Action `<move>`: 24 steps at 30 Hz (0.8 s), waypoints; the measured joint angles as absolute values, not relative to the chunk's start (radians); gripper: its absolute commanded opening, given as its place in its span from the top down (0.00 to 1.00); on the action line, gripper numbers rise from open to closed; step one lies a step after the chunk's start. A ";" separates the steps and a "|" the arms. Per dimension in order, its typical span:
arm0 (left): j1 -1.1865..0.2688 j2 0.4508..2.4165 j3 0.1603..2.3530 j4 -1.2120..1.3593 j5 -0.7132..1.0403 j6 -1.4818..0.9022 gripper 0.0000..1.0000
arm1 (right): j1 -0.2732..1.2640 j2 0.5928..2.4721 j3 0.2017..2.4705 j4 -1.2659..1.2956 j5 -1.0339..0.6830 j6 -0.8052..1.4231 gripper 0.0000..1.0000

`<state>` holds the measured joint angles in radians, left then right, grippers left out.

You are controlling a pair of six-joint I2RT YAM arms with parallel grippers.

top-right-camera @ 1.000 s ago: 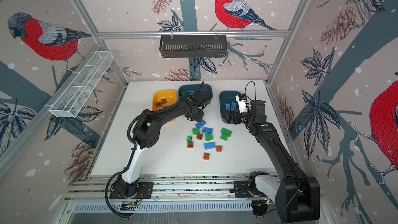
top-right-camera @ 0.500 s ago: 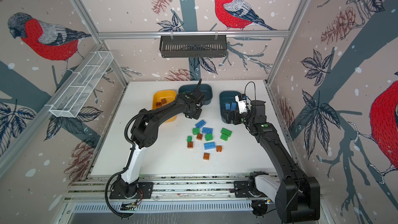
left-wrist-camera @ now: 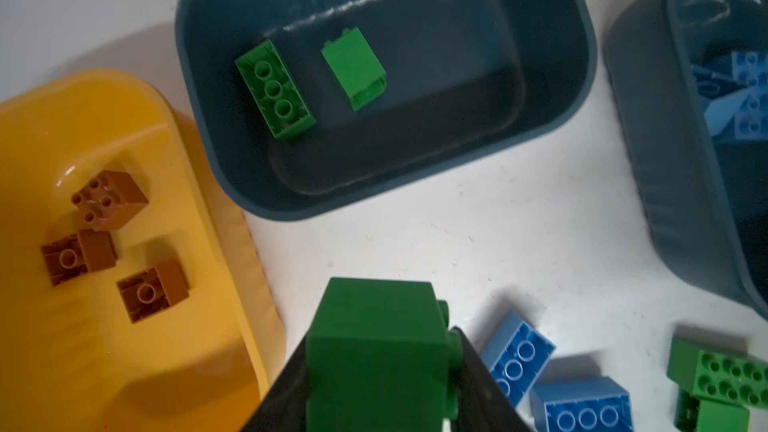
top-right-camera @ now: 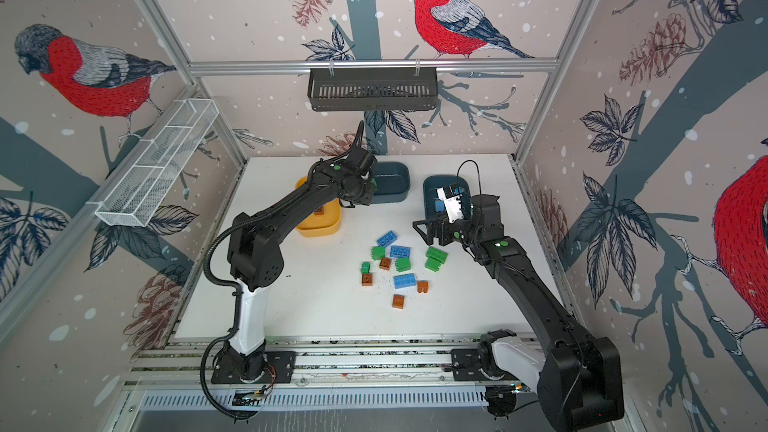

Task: Sort the legos into containers by color
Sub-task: 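Carry the green brick into the middle teal tub and release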

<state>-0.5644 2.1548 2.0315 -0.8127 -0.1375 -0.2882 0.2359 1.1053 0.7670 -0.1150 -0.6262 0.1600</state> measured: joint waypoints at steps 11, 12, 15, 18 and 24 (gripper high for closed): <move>-0.493 2.436 2.325 -0.780 -0.191 -0.262 0.60 | 0.280 1.137 0.776 -0.097 -0.593 0.185 0.01; -0.490 2.444 2.325 -0.776 -0.193 -0.262 0.60 | 0.280 1.140 0.778 -0.097 -0.593 0.185 0.01; -0.487 2.464 2.325 -0.764 -0.199 -0.257 0.57 | 0.281 1.151 0.783 -0.097 -0.582 0.184 0.01; -0.489 2.469 2.317 -0.764 -0.193 -0.255 0.47 | 0.281 1.155 0.789 -0.097 -0.575 0.184 0.00; -0.486 2.452 2.311 -0.799 -0.148 -0.245 0.26 | 0.282 1.172 0.793 -0.101 -0.570 0.179 0.01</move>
<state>-0.4862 2.4523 2.3112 -0.7986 -0.1482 -0.2455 0.2821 1.1721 0.7933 -0.1013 -0.5701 0.1795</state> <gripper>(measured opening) 0.703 0.994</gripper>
